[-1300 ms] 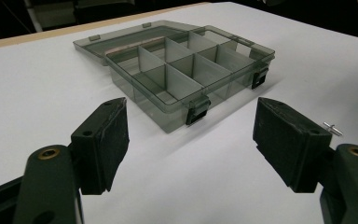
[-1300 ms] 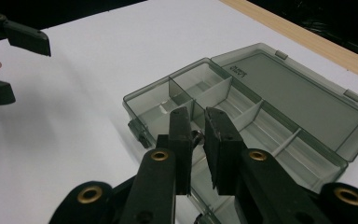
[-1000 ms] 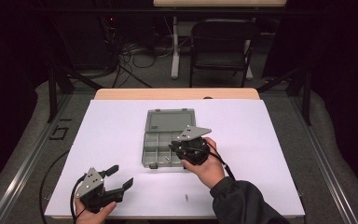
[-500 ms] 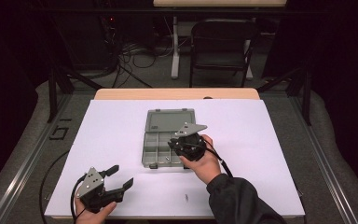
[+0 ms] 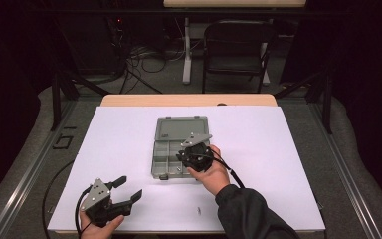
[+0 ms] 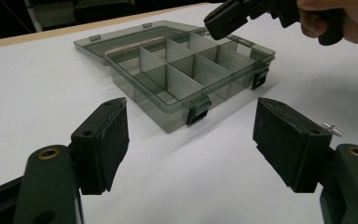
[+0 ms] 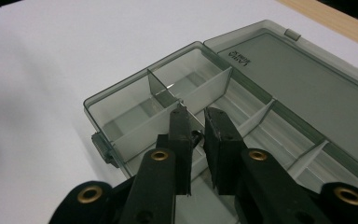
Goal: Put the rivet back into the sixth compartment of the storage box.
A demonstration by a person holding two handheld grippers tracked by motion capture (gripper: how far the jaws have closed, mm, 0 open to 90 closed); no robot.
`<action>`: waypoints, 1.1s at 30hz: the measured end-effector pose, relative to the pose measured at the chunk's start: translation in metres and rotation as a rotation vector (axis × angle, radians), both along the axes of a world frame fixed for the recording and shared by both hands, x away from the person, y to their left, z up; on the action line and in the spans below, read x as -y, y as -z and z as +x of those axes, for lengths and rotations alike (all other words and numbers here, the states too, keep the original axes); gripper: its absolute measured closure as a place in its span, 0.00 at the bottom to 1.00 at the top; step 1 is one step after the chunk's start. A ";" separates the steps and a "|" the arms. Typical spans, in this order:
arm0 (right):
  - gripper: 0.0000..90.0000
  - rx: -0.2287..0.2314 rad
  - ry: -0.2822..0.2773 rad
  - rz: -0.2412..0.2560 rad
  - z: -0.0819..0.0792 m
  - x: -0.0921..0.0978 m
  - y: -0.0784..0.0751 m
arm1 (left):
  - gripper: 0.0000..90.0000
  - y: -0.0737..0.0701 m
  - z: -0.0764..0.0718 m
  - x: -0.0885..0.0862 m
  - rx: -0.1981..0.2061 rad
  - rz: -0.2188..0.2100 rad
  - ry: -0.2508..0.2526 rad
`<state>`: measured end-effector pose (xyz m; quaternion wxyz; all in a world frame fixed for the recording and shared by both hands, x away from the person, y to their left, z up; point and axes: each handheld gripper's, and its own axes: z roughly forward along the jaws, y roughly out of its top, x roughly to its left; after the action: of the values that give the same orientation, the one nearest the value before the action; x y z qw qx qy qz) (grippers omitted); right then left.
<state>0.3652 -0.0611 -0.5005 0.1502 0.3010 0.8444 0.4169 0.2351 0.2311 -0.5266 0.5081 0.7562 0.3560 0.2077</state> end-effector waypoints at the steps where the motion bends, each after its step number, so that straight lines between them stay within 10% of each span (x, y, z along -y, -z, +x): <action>1: 0.90 -0.004 -0.006 -0.007 0.000 0.000 0.001 | 0.30 0.000 0.000 0.000 0.000 0.000 -0.001; 27: 0.89 -0.052 -0.007 -0.034 0.003 -0.019 0.023 | 0.30 0.000 0.000 0.000 -0.002 0.000 0.003; 33: 0.62 -0.036 0.029 -0.036 0.001 -0.017 0.020 | 0.30 0.000 0.000 -0.001 -0.002 -0.001 0.002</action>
<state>0.3666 -0.0443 -0.5208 0.1461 0.3180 0.8499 0.3940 0.2350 0.2316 -0.5263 0.5082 0.7566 0.3560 0.2062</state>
